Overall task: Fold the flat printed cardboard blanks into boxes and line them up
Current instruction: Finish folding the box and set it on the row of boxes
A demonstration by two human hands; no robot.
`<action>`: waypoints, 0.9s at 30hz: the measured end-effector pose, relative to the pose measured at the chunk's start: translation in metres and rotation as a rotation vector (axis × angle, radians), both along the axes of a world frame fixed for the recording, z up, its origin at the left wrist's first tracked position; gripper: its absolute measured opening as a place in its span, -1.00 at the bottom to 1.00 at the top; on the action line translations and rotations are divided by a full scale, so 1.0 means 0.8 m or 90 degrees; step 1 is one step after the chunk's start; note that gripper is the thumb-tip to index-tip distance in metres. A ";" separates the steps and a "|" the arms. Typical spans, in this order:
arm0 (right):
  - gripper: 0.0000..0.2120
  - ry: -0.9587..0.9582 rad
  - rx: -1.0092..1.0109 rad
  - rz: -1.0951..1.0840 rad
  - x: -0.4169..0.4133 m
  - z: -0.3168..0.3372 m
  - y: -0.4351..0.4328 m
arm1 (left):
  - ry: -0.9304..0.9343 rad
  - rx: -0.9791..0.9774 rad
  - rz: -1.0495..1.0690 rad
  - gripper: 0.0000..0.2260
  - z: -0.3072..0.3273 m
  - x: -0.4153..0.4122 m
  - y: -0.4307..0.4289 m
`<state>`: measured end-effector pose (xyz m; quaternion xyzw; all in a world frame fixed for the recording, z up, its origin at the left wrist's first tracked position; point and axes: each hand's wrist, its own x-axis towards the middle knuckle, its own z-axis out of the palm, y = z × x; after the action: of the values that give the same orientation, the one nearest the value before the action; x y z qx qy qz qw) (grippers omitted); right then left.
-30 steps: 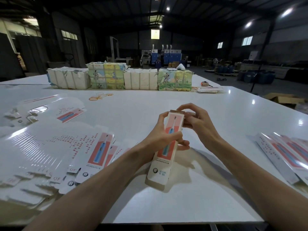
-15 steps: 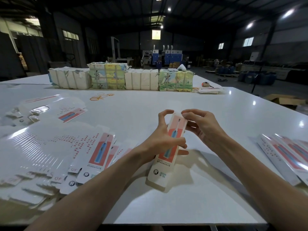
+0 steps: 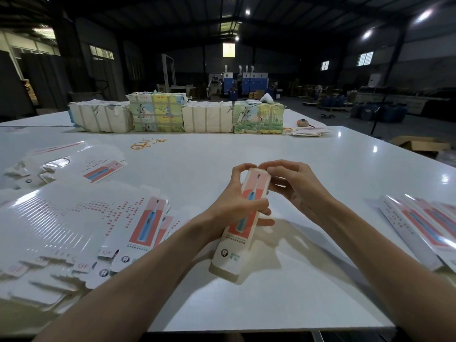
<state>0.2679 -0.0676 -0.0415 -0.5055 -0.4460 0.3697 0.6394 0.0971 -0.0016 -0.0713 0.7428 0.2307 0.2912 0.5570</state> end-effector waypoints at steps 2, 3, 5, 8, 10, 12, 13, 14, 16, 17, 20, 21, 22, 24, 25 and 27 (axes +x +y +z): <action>-0.83 -0.032 0.015 0.016 -0.006 -0.003 0.001 | -0.052 -0.045 -0.001 -0.22 0.001 -0.002 0.002; -0.82 -0.069 0.026 0.010 -0.009 -0.005 0.001 | -0.072 -0.057 0.003 -0.23 0.001 -0.002 0.003; -0.80 -0.152 0.051 -0.027 -0.014 -0.009 0.001 | -0.085 -0.058 0.017 -0.23 0.000 -0.002 0.004; -0.83 -0.227 0.083 -0.067 -0.014 -0.012 0.000 | -0.068 -0.049 0.029 -0.21 -0.003 0.002 0.003; -0.84 -0.228 0.080 -0.075 -0.012 -0.015 -0.001 | -0.061 -0.060 0.020 -0.20 -0.006 0.003 0.003; -0.86 -0.227 0.082 -0.076 -0.009 -0.018 -0.002 | -0.062 -0.079 0.006 -0.19 -0.006 0.002 0.001; -0.87 -0.237 0.086 -0.082 -0.009 -0.020 -0.002 | -0.061 -0.084 0.005 -0.19 -0.004 0.001 0.000; -0.87 -0.256 0.092 -0.092 -0.010 -0.021 -0.002 | -0.063 -0.093 0.004 -0.20 -0.003 0.000 -0.001; -0.84 -0.327 0.093 -0.118 -0.016 -0.024 0.001 | -0.097 -0.138 0.003 -0.26 0.001 0.000 -0.002; -0.79 -0.381 0.086 -0.135 -0.019 -0.025 0.002 | -0.126 -0.176 0.009 -0.31 0.003 -0.001 -0.004; -0.63 -0.578 0.041 -0.180 -0.030 -0.022 0.002 | -0.214 -0.276 0.048 -0.51 0.009 0.000 -0.009; -0.59 -0.641 0.006 -0.174 -0.035 -0.020 0.000 | -0.245 -0.298 0.057 -0.55 0.010 0.000 -0.010; -0.51 -0.692 -0.035 -0.147 -0.041 -0.019 -0.002 | -0.278 -0.328 0.060 -0.56 0.011 0.000 -0.011; -0.32 -0.760 -0.100 -0.091 -0.051 -0.022 -0.005 | -0.311 -0.399 0.051 -0.50 0.017 -0.001 -0.013; -0.30 -0.782 -0.114 -0.083 -0.054 -0.025 -0.007 | -0.301 -0.418 0.035 -0.45 0.020 -0.002 -0.015; -0.38 -0.764 -0.109 -0.097 -0.054 -0.030 -0.014 | -0.253 -0.403 -0.003 -0.38 0.022 -0.002 -0.016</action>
<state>0.2245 -0.0791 -0.0651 -0.7057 -0.6597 0.0079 0.2582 0.0954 -0.0146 -0.0541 0.4632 0.1950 0.3431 0.7935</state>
